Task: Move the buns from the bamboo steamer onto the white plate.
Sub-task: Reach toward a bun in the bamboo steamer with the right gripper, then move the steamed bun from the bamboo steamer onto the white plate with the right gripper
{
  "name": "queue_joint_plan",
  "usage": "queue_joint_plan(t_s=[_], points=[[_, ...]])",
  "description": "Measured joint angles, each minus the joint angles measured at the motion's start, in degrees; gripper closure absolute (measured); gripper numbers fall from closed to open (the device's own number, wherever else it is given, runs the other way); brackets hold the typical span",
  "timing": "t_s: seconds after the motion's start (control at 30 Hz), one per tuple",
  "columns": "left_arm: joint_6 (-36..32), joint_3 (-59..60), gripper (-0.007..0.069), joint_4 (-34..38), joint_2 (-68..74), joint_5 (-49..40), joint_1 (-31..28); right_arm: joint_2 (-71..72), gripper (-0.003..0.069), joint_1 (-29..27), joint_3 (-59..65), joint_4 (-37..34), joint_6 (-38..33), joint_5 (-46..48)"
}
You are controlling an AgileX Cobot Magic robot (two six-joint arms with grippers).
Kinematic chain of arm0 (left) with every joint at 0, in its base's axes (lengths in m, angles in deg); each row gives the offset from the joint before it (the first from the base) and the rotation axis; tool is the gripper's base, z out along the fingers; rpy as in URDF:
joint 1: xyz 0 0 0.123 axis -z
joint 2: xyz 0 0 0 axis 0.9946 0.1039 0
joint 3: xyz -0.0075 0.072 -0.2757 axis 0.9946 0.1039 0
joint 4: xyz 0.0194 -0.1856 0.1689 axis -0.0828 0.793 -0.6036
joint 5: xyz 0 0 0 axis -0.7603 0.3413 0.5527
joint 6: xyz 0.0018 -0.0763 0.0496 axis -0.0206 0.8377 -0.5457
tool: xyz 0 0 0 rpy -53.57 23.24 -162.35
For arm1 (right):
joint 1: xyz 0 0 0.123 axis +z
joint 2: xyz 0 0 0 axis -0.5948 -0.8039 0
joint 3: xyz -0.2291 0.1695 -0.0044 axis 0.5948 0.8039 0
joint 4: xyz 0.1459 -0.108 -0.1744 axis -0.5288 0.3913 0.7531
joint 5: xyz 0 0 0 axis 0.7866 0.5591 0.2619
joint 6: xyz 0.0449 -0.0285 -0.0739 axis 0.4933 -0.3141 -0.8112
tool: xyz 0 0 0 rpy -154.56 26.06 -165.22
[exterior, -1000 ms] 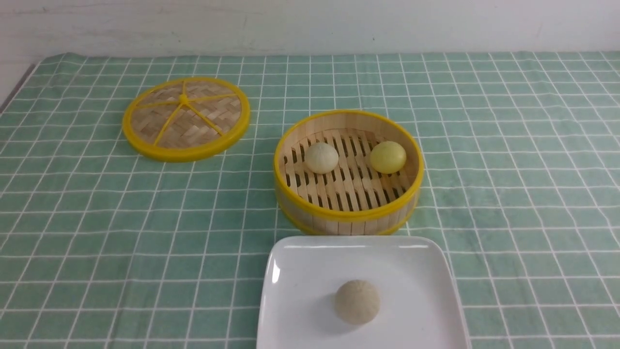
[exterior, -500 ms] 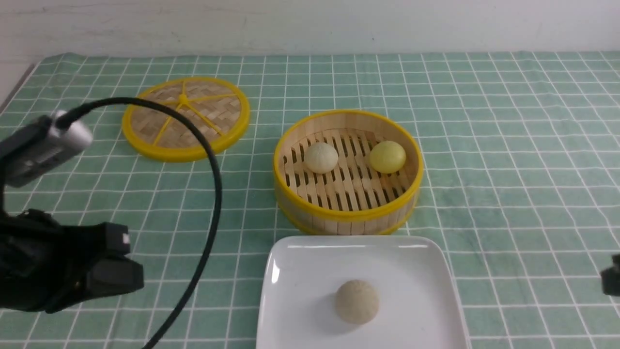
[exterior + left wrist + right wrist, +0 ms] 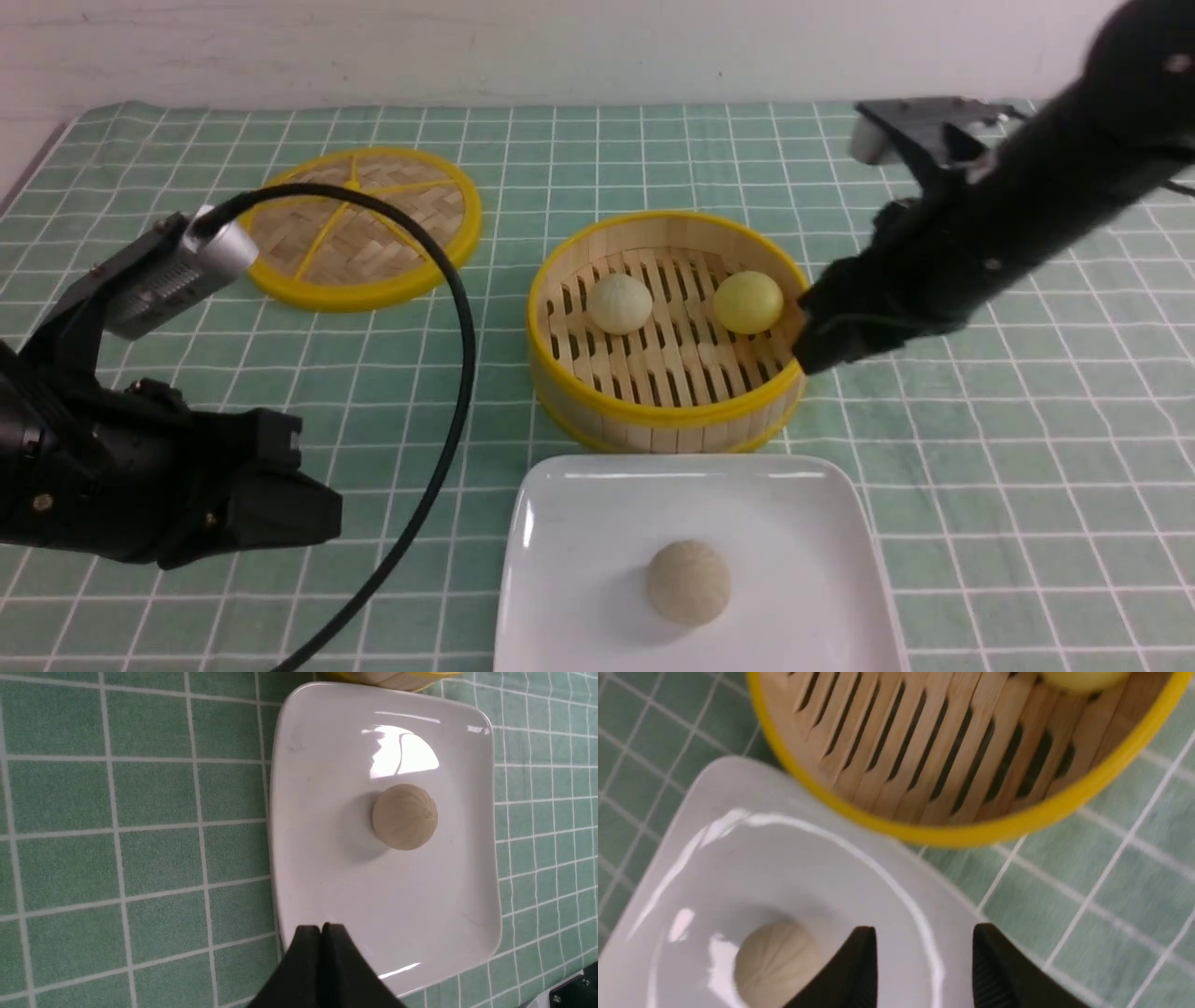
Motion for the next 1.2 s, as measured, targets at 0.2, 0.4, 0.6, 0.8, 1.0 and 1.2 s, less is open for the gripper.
queue_joint_plan(t_s=[0.2,0.4,0.6,0.8,1.0,1.2], points=[[0.01,0.00,0.0611,-1.00,0.00,0.45,0.00,-10.95,0.0349,3.25,-12.10,13.18,9.04,-2.65],[0.01,0.00,0.0601,-1.12,0.00,0.89,0.00,-21.39,0.0354,3.76,-18.79,25.31,17.90,-8.69],[0.01,0.00,0.0592,-1.18,0.00,1.00,0.00,-24.17,0.0466,3.76,-19.13,26.98,21.24,-10.14],[0.01,0.00,0.0577,-1.96,0.00,1.02,0.00,-21.07,0.0654,3.76,-19.24,26.72,21.30,-4.00],[0.01,0.00,0.0570,-2.01,0.00,0.01,0.00,-6.13,0.0654,3.76,-17.55,18.40,19.74,8.94],[0.01,0.00,0.0566,-2.01,0.00,0.55,0.00,7.88,0.0654,6.59,-3.36,6.04,13.25,12.79]])
